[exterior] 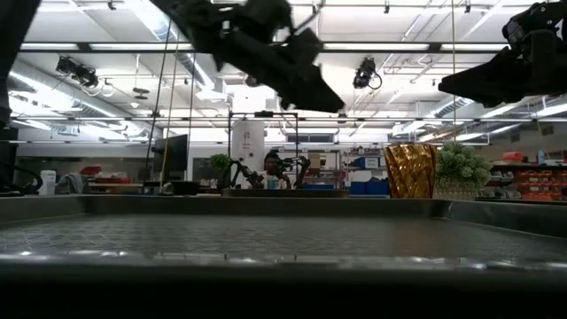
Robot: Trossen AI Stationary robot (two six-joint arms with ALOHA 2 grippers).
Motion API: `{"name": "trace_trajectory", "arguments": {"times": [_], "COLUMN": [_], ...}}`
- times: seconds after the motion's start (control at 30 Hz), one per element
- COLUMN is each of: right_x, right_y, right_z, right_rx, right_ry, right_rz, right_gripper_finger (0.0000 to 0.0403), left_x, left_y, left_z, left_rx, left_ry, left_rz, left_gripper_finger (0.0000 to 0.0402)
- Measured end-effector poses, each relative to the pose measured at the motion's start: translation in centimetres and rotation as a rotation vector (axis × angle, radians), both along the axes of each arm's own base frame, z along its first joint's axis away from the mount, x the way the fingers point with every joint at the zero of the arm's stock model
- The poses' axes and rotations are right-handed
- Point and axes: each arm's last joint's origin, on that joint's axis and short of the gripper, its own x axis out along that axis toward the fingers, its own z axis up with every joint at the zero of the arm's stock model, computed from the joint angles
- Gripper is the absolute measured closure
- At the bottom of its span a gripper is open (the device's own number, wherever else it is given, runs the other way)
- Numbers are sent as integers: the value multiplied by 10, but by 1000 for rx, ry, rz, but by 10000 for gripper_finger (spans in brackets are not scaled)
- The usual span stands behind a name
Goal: Pick and place plate/cup/fork/spoon on tray
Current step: Put the orange cup on the black serving tray
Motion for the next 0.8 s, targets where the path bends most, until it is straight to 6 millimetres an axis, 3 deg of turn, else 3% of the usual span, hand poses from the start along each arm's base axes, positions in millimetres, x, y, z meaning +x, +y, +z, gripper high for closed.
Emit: {"name": "trace_trajectory", "arguments": {"times": [0.27, 0.47, 0.63, 0.8], "right_x": [0, 0, 0, 0], "right_y": [0, 0, 0, 0], "right_z": [0, 0, 0, 1], "right_rx": [1, 1, 2, 3], "right_ry": [-2, -3, -6, -9], "right_rz": [0, -1, -1, -1], "right_gripper_finger": [266, 266, 266, 266], "left_x": [56, 87, 100, 104], "left_y": [15, 25, 26, 25], "left_z": [-9, -3, -2, 1], "left_rx": [-1, 87, 150, 203], "left_ry": [141, 220, 280, 275], "left_rz": [-130, -142, -192, -223], "left_gripper_finger": [253, 253, 247, 204]}}
